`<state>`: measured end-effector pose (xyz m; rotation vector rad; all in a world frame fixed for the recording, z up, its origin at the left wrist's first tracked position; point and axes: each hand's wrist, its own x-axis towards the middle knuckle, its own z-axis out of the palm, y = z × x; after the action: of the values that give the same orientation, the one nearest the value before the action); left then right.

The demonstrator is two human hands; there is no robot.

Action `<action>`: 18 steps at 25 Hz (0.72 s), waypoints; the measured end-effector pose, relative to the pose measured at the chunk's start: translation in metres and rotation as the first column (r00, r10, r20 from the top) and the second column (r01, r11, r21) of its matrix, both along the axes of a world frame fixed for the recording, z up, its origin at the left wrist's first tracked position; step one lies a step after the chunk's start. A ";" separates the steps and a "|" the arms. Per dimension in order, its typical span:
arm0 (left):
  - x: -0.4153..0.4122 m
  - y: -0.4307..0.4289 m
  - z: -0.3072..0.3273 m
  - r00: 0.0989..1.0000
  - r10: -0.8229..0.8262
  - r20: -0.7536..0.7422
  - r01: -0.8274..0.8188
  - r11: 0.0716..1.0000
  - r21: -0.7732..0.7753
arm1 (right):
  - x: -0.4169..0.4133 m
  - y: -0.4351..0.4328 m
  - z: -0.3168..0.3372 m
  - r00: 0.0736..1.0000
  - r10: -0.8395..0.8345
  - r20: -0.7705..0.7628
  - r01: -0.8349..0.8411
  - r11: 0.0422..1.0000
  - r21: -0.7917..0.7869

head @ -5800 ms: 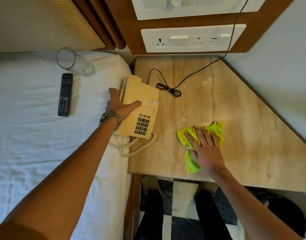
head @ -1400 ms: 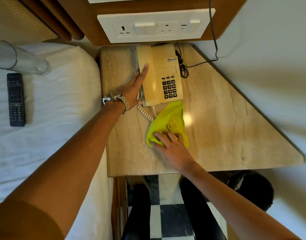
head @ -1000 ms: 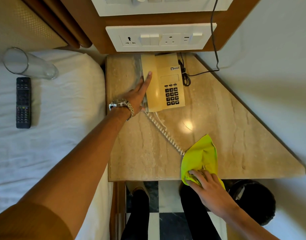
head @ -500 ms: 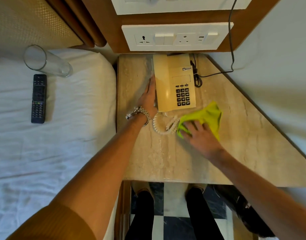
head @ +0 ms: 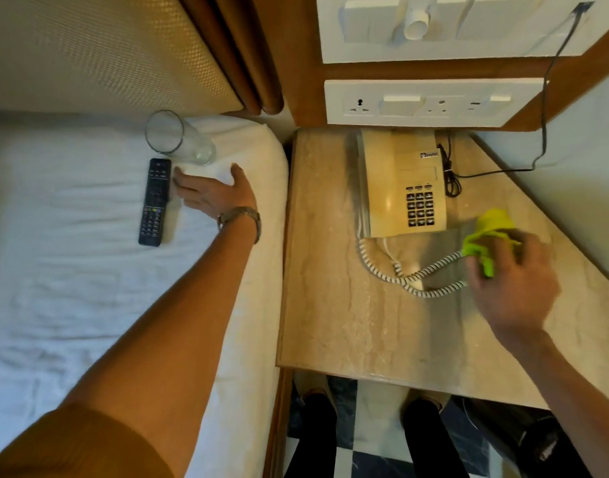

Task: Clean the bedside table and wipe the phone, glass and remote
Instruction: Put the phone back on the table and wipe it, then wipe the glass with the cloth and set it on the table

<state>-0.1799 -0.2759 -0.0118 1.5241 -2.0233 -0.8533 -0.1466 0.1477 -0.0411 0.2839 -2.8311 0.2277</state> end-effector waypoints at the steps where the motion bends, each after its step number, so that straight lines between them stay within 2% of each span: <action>1: -0.004 -0.021 0.002 0.999 0.034 -0.012 -0.034 0.999 0.010 | -0.003 0.000 0.003 0.997 -0.083 0.001 0.083 0.995 -0.058; 3: -0.009 -0.057 0.002 0.999 0.024 -0.049 -0.021 0.998 0.051 | -0.008 -0.006 0.007 0.986 -0.165 0.029 0.167 0.970 -0.179; 4: -0.010 -0.070 0.002 0.995 -0.015 -0.095 0.023 0.996 0.084 | -0.010 -0.011 0.008 0.987 -0.151 0.056 0.160 0.957 -0.244; 7: -0.011 -0.088 -0.001 0.966 -0.109 -0.234 0.143 0.981 0.131 | -0.014 -0.035 0.018 0.985 -0.005 0.171 0.083 0.890 -0.449; 11: -0.002 -0.069 0.006 0.896 -0.259 -0.360 0.331 0.931 0.153 | -0.020 -0.065 0.033 0.948 0.128 0.290 0.078 0.793 -0.604; 13: 0.008 -0.044 0.007 0.852 -0.379 -0.361 0.480 0.840 0.251 | -0.019 -0.075 0.039 0.927 0.194 0.321 0.078 0.738 -0.670; 15: 0.023 -0.008 0.003 0.795 -0.485 -0.365 0.604 0.691 0.397 | -0.018 -0.079 0.043 0.915 0.238 0.327 0.056 0.727 -0.684; 18: 0.051 0.051 -0.006 0.737 -0.541 -0.405 0.664 0.465 0.585 | -0.018 -0.080 0.050 0.871 0.302 0.388 0.078 0.695 -0.715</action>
<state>-0.1293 -0.2245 -0.0182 0.8975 -2.2486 -2.1896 -0.1646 0.0673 0.0085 0.2476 -2.8831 1.5978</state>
